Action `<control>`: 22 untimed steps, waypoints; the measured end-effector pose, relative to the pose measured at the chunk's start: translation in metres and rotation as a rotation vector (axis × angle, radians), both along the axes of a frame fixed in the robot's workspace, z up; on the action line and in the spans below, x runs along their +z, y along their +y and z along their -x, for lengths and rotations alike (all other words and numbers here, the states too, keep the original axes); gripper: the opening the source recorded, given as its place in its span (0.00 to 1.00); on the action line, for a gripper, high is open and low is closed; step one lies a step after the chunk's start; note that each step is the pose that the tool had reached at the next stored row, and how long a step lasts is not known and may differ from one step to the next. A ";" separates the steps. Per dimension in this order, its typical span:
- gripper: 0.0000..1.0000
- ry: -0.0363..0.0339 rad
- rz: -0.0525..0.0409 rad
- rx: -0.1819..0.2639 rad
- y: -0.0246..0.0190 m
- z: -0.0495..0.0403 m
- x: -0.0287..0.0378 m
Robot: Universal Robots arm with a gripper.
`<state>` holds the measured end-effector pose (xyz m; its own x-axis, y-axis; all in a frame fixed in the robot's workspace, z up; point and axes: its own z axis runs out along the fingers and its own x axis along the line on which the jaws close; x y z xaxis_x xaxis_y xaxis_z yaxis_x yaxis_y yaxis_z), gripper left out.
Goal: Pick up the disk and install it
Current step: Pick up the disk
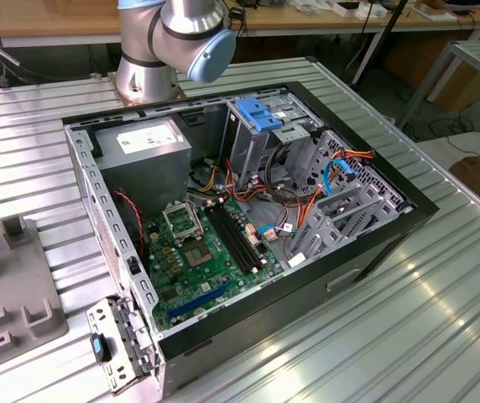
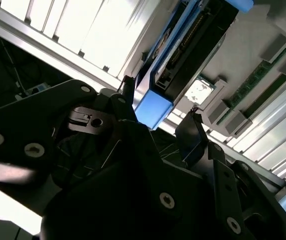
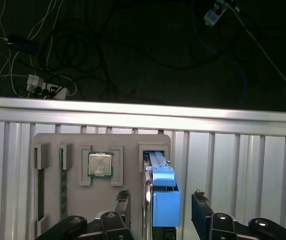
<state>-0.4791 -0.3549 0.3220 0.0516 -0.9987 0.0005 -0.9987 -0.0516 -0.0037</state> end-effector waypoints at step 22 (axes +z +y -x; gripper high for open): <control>0.36 0.0000 0.0000 0.000 0.0000 0.0000 -0.0134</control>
<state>-0.4791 -0.3549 0.3086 0.0517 -0.9987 0.0005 -0.9987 -0.0517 -0.0037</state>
